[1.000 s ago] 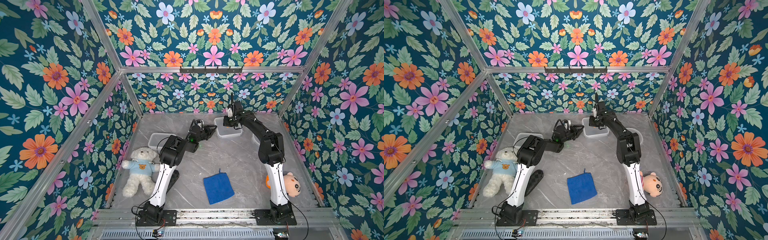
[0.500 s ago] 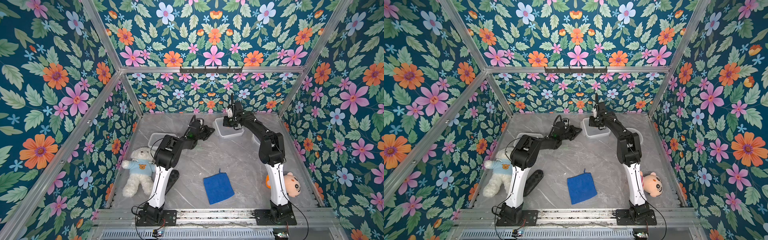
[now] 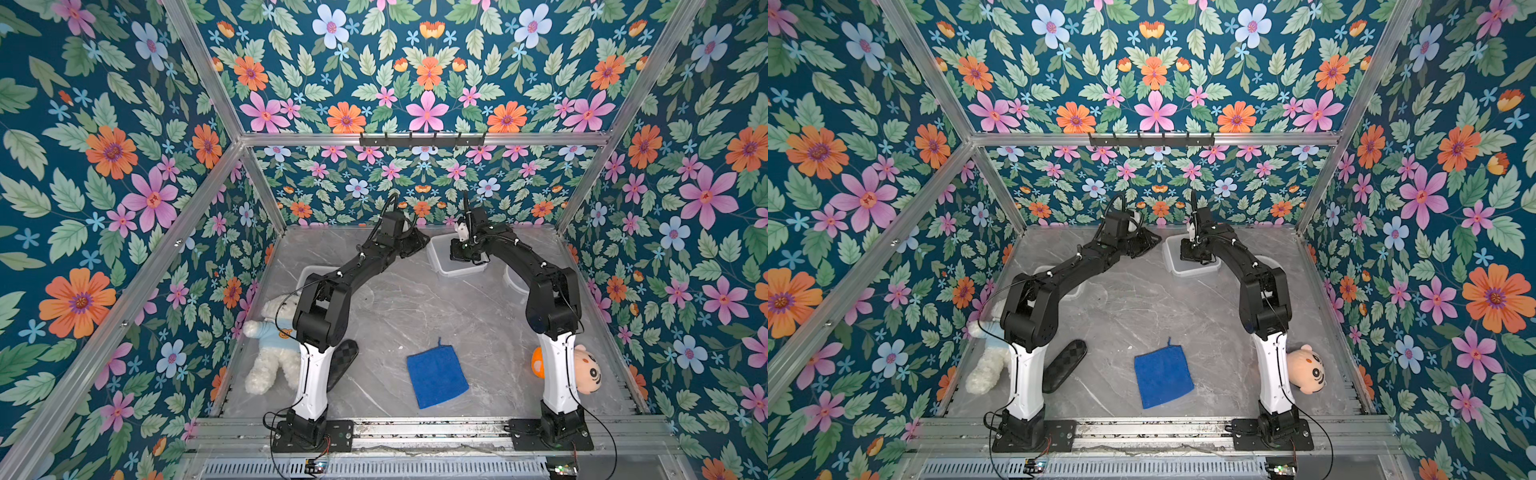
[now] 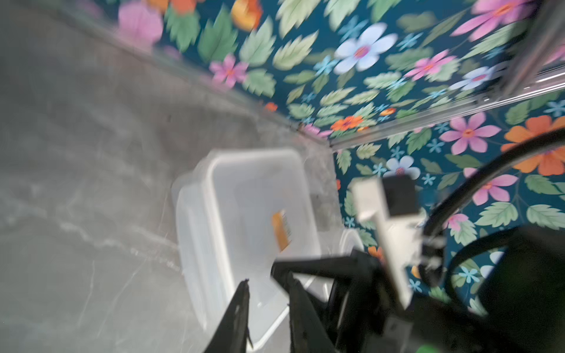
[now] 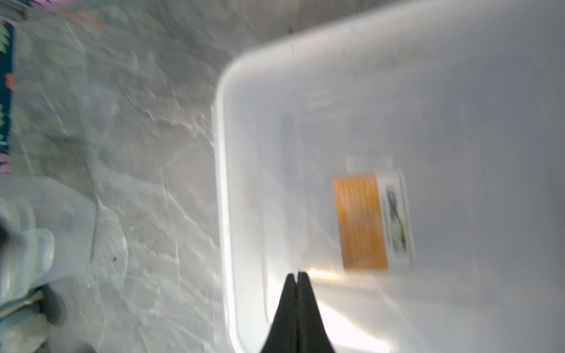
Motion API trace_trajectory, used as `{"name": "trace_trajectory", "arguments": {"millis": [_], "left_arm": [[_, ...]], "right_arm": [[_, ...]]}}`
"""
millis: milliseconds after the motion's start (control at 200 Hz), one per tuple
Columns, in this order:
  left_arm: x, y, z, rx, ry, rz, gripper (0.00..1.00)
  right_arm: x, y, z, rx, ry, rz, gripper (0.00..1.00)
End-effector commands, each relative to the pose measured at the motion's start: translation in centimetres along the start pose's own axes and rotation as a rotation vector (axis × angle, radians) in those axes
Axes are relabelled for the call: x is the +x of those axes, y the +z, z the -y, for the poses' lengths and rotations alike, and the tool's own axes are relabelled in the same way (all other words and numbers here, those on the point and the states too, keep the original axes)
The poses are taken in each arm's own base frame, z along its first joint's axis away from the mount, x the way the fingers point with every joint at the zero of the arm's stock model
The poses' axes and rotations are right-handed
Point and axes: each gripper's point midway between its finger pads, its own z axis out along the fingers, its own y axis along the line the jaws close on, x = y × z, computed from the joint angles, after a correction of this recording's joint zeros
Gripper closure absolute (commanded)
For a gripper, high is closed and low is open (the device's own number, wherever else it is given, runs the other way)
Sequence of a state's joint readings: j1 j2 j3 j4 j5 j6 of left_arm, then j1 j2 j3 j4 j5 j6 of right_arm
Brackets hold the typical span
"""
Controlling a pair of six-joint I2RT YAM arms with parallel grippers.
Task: Wipe the insides of the lunch boxes
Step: Open the fastener of the lunch box, then adjust the lunch box at the center of the board.
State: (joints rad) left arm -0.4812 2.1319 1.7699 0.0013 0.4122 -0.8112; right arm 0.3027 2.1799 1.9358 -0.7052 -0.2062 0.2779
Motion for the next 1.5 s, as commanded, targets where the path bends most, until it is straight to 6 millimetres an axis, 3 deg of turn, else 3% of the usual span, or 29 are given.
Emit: {"name": "trace_trajectory", "arguments": {"millis": [0, 170, 320, 515, 735, 955, 1135, 1205, 1335, 1495], "left_arm": [[-0.6, 0.8, -2.5, -0.142, 0.097, -0.003, 0.67], [-1.5, 4.2, -3.5, -0.148, 0.127, -0.001, 0.47], [-1.9, 6.3, -4.0, -0.109, 0.160, 0.026, 0.43], [-2.0, 8.3, -3.8, -0.036, 0.181, 0.050, 0.38], [-1.5, 10.2, -3.4, 0.069, 0.159, 0.051, 0.34], [-0.7, 10.7, -3.7, 0.088, 0.148, 0.022, 0.33], [1.4, 9.2, -4.6, 0.078, 0.100, -0.027, 0.40], [1.9, 7.5, -5.3, 0.028, 0.091, -0.018, 0.40], [2.6, 3.5, -8.5, -0.127, 0.058, -0.005, 0.40], [3.4, -0.6, -11.4, -0.232, 0.014, 0.011, 0.40]], "right_arm": [[1.7, -3.2, 1.8, 0.121, 0.019, -0.023, 1.00], [3.0, -5.8, 6.2, 0.365, 0.010, -0.046, 1.00], [5.1, -6.0, 7.6, 0.429, 0.033, -0.095, 1.00], [5.8, -5.4, 9.3, 0.499, 0.044, -0.122, 1.00], [3.8, -2.4, 10.3, 0.444, 0.078, -0.125, 1.00], [0.7, -1.0, 11.0, 0.408, 0.100, -0.103, 1.00], [-1.5, 0.9, 9.5, 0.308, 0.096, -0.090, 1.00], [-2.1, 1.8, 8.7, 0.257, 0.110, -0.089, 1.00], [-3.0, 3.3, 6.8, 0.143, 0.132, -0.082, 1.00], [-4.4, 4.4, 3.0, -0.059, 0.137, -0.046, 1.00]]}}
